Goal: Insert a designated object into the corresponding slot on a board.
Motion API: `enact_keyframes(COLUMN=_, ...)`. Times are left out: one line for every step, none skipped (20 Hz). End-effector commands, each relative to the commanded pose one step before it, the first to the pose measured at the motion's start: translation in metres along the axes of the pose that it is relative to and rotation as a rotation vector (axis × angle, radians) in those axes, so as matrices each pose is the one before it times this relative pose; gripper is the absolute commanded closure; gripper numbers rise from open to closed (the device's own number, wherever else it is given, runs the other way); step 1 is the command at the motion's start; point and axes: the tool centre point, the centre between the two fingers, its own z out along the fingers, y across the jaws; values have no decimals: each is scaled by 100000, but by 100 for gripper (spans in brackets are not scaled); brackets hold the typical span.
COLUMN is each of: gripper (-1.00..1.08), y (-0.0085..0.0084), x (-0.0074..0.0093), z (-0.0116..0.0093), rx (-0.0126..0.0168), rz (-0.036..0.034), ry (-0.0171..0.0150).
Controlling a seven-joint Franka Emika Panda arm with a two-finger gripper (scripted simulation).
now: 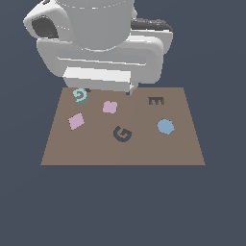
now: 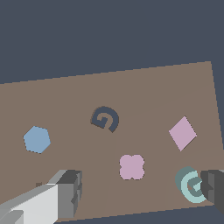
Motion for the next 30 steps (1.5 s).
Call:
enact_keyframes(gripper=-92, y=1, x=0, z=0, rx=0, rz=0, ry=0)
enact_keyframes(gripper=-92, y=-1, x=-14, z=13, rx=-1, rz=-69, ry=-3)
enact_keyframes(gripper=-92, y=40, x=-39, z=38, rx=2, rz=-138, ry=-9)
enact_keyframes(gripper=-92, y=49, x=-66, z=65, rx=3, rz=-258, ry=-17)
enact_keyframes(gripper=-92, y=67, x=-92, z=91, rx=5, rz=-365, ry=-24)
enact_keyframes(gripper=-92, y=86, x=-118, z=117, rx=6, rz=-467, ry=-30)
enact_keyframes(gripper=-92, y=106, x=-144, z=142, rx=7, rz=-568, ry=-37)
enact_keyframes(gripper=-92, y=126, x=-170, z=168, rx=9, rz=-668, ry=-43)
enact_keyframes(gripper=-92, y=144, x=-195, z=193, rx=10, rz=-769, ry=-50)
enact_keyframes(gripper=-92, y=164, x=-220, z=217, rx=11, rz=-866, ry=-56)
enact_keyframes(gripper=-92, y=181, x=-244, z=242, rx=13, rz=-966, ry=-63)
enact_keyframes(gripper=-92, y=200, x=-268, z=266, rx=14, rz=-1061, ry=-69)
enact_keyframes(gripper=-92, y=219, x=-291, z=290, rx=15, rz=-1154, ry=-75)
enact_keyframes(gripper=-92, y=236, x=-314, z=313, rx=17, rz=-1249, ry=-81)
enact_keyframes(gripper=-92, y=254, x=-337, z=336, rx=18, rz=-1338, ry=-87)
enact_keyframes(gripper=-92, y=271, x=-358, z=358, rx=19, rz=-1428, ry=-93)
enact_keyframes(gripper=-92, y=288, x=-380, z=381, rx=21, rz=-1517, ry=-99)
enact_keyframes(gripper=-92, y=306, x=-401, z=402, rx=22, rz=-1601, ry=-104)
enact_keyframes(gripper=-92, y=323, x=-421, z=424, rx=23, rz=-1686, ry=-110)
enact_keyframes(gripper=-92, y=340, x=-440, z=445, rx=24, rz=-1769, ry=-115)
enact_keyframes(gripper=-92, y=356, x=-459, z=466, rx=26, rz=-1853, ry=-121)
enact_keyframes(gripper=-92, y=374, x=-478, z=487, rx=27, rz=-1932, ry=-126)
enact_keyframes(gripper=-92, y=390, x=-496, z=508, rx=28, rz=-2012, ry=-131)
enact_keyframes(gripper=-92, y=408, x=-514, z=529, rx=30, rz=-2091, ry=-137)
enact_keyframes(gripper=-92, y=421, x=-527, z=544, rx=31, rz=-2149, ry=-140)
enact_keyframes(gripper=-92, y=414, x=-513, z=533, rx=30, rz=-2101, ry=-137)
enact_keyframes(gripper=-92, y=401, x=-493, z=515, rx=29, rz=-2026, ry=-132)
enact_keyframes(gripper=-92, y=386, x=-469, z=493, rx=28, rz=-1935, ry=-126)
enact_keyframes(gripper=-92, y=368, x=-444, z=470, rx=27, rz=-1841, ry=-120)
enact_keyframes(gripper=-92, y=352, x=-421, z=446, rx=25, rz=-1746, ry=-114)
